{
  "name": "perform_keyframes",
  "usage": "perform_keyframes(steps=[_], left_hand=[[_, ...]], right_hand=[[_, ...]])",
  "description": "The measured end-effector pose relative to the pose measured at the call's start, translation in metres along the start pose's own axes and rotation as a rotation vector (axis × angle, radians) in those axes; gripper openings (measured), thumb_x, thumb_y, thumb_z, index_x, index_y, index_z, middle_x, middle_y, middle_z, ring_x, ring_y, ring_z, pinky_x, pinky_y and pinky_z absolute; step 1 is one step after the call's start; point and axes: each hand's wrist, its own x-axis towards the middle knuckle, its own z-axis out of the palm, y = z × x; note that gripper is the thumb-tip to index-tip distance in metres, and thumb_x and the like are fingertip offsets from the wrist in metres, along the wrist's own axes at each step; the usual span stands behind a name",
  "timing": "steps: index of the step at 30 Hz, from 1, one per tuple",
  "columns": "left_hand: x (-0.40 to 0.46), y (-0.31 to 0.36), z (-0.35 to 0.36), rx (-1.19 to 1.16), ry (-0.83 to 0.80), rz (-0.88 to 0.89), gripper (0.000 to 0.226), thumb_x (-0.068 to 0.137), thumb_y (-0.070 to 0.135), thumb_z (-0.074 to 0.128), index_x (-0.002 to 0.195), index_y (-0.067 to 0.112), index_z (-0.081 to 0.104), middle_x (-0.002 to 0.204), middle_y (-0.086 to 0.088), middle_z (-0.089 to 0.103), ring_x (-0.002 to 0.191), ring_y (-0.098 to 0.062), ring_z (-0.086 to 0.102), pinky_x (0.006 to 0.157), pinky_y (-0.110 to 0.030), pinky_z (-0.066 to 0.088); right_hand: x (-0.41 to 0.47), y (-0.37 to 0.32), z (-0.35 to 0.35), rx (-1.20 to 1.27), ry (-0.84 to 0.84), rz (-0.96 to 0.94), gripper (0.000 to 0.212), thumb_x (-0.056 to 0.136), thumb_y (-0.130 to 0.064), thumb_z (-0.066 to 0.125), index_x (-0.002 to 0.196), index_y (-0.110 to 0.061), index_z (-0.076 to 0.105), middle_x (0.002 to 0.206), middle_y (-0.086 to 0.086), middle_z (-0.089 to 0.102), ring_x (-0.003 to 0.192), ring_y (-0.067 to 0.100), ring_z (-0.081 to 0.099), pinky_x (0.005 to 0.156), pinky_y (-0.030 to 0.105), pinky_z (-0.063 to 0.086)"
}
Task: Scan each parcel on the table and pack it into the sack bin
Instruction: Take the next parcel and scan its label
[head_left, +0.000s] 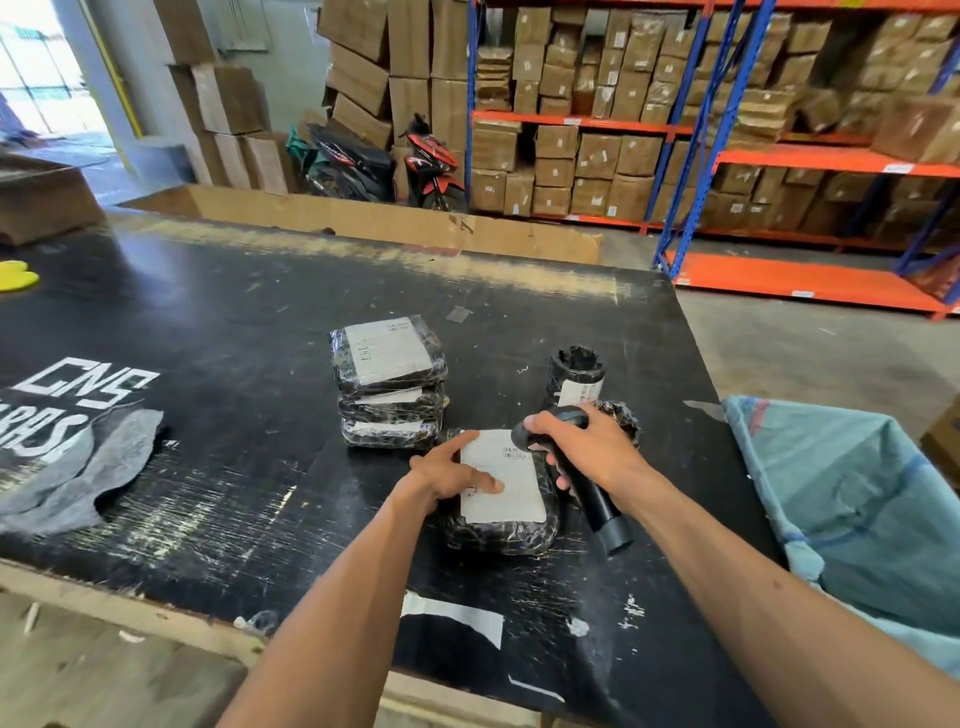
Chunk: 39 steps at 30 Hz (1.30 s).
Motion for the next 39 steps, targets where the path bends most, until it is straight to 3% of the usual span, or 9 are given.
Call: perform_keyframes(steps=[2,4,6,8,13,18,24,30,39], left_hand=[[0.011,-0.008,0.005,-0.113,-0.003,-0.002,0.119,0.006,0.052,0.1,0.112,0.076,0.051,0.153,-0.006,0.043,0.138,-0.027,0.046,0.111,-0.044,0.045],[0.005,-0.007,0.009,-0.105,0.0,0.009,0.129,0.011,0.053,0.102,0.125,0.074,0.044,0.158,-0.004,0.039,0.143,-0.025,0.041,0.113,-0.045,0.042],[-0.038,0.016,0.007,-0.1,-0.018,0.063,0.138,0.032,0.044,0.105,0.15,0.049,0.035,0.157,-0.001,0.042,0.144,-0.021,0.039,0.117,-0.039,0.036],[-0.054,0.028,0.003,-0.148,-0.046,0.112,0.122,0.055,0.016,0.1,0.156,0.026,0.034,0.148,0.0,0.052,0.135,-0.018,0.049,0.111,-0.028,0.038],[-0.068,0.025,0.009,-0.187,0.116,0.238,0.085,0.055,0.027,0.099,0.131,0.032,0.062,0.127,0.001,0.066,0.117,-0.021,0.062,0.105,-0.039,0.049],[-0.087,0.018,0.015,-0.242,0.298,0.447,0.056,0.073,0.029,0.091,0.123,0.034,0.066,0.107,0.025,0.061,0.095,-0.001,0.061,0.072,-0.006,0.047],[-0.095,0.018,0.006,-0.237,0.382,0.564,0.061,0.064,0.051,0.089,0.119,0.055,0.063,0.125,-0.001,0.061,0.107,-0.016,0.066,0.092,-0.039,0.059],[-0.099,0.014,0.005,-0.233,0.445,0.562,0.06,0.063,0.055,0.086,0.118,0.06,0.062,0.128,0.001,0.057,0.113,-0.016,0.062,0.1,-0.042,0.054],[-0.097,0.011,0.007,-0.308,0.504,0.493,0.057,0.06,0.05,0.084,0.114,0.06,0.065,0.125,-0.002,0.061,0.111,-0.018,0.064,0.098,-0.043,0.056]], right_hand=[[-0.001,0.004,0.002,0.012,-0.018,0.016,0.041,0.086,-0.042,0.081,0.109,-0.013,0.065,0.069,0.006,0.067,0.051,0.021,0.058,0.05,0.029,0.051],[-0.001,0.008,0.005,0.007,-0.028,0.016,0.041,0.086,-0.043,0.081,0.109,-0.014,0.066,0.069,0.004,0.069,0.053,0.02,0.059,0.052,0.03,0.052],[0.0,0.011,0.008,0.018,-0.019,0.003,0.044,0.083,-0.045,0.082,0.11,-0.015,0.067,0.075,0.005,0.075,0.056,0.018,0.062,0.054,0.031,0.054],[0.002,0.011,0.01,0.057,-0.008,-0.002,0.045,0.082,-0.044,0.083,0.112,-0.014,0.067,0.084,0.006,0.079,0.061,0.017,0.065,0.057,0.033,0.055],[-0.001,0.003,0.002,0.115,0.0,0.004,0.046,0.083,-0.046,0.082,0.113,-0.016,0.063,0.071,0.005,0.071,0.052,0.02,0.057,0.055,0.032,0.052],[-0.006,-0.001,-0.005,0.167,0.036,0.011,0.042,0.082,-0.046,0.082,0.109,-0.02,0.063,0.068,0.007,0.069,0.053,0.026,0.061,0.058,0.036,0.058],[-0.012,-0.004,-0.003,0.131,0.072,-0.055,0.04,0.087,-0.045,0.077,0.112,-0.018,0.062,0.068,0.006,0.067,0.047,0.021,0.057,0.049,0.03,0.052],[-0.014,-0.011,-0.004,0.117,0.076,-0.106,0.048,0.087,-0.048,0.076,0.124,-0.022,0.059,0.074,0.006,0.072,0.048,0.021,0.06,0.049,0.029,0.053],[-0.025,-0.013,-0.004,0.083,0.056,-0.123,0.035,0.088,-0.046,0.076,0.109,-0.021,0.062,0.076,0.007,0.073,0.048,0.021,0.059,0.049,0.031,0.052]])
